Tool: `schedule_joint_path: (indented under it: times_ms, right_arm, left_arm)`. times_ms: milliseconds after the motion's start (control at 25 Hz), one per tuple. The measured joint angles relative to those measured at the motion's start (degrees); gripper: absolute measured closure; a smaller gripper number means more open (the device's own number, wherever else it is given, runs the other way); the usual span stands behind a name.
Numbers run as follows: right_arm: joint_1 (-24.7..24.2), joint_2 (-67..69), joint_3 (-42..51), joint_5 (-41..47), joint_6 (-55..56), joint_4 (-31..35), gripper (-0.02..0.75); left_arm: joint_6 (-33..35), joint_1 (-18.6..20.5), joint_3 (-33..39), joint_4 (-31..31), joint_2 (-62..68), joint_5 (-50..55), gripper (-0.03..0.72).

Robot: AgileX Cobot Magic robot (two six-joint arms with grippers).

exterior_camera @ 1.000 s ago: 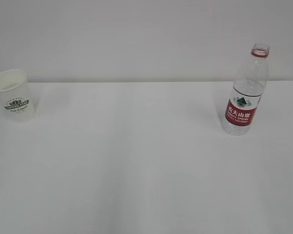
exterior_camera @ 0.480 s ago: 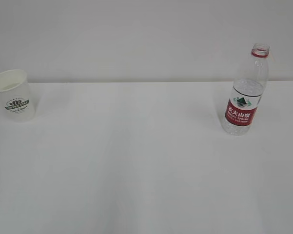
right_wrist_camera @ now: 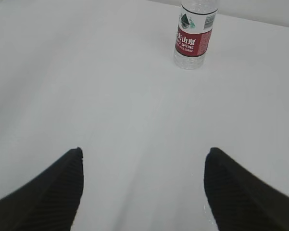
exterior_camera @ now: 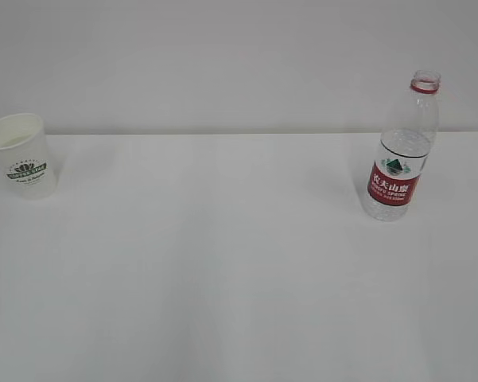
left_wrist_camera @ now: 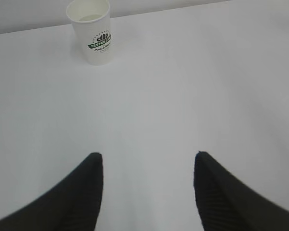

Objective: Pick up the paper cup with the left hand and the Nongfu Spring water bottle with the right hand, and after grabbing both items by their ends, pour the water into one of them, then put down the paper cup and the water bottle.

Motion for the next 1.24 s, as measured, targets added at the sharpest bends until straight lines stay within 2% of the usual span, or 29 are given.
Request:
schedule_joint_path:
  times_ms: [1240]
  right_arm:
    - [0.00, 0.00, 0.00, -0.09, -0.08, 0.00, 0.150]
  left_arm:
    - [0.00, 0.00, 0.00, 0.00, 0.00, 0.00, 0.255]
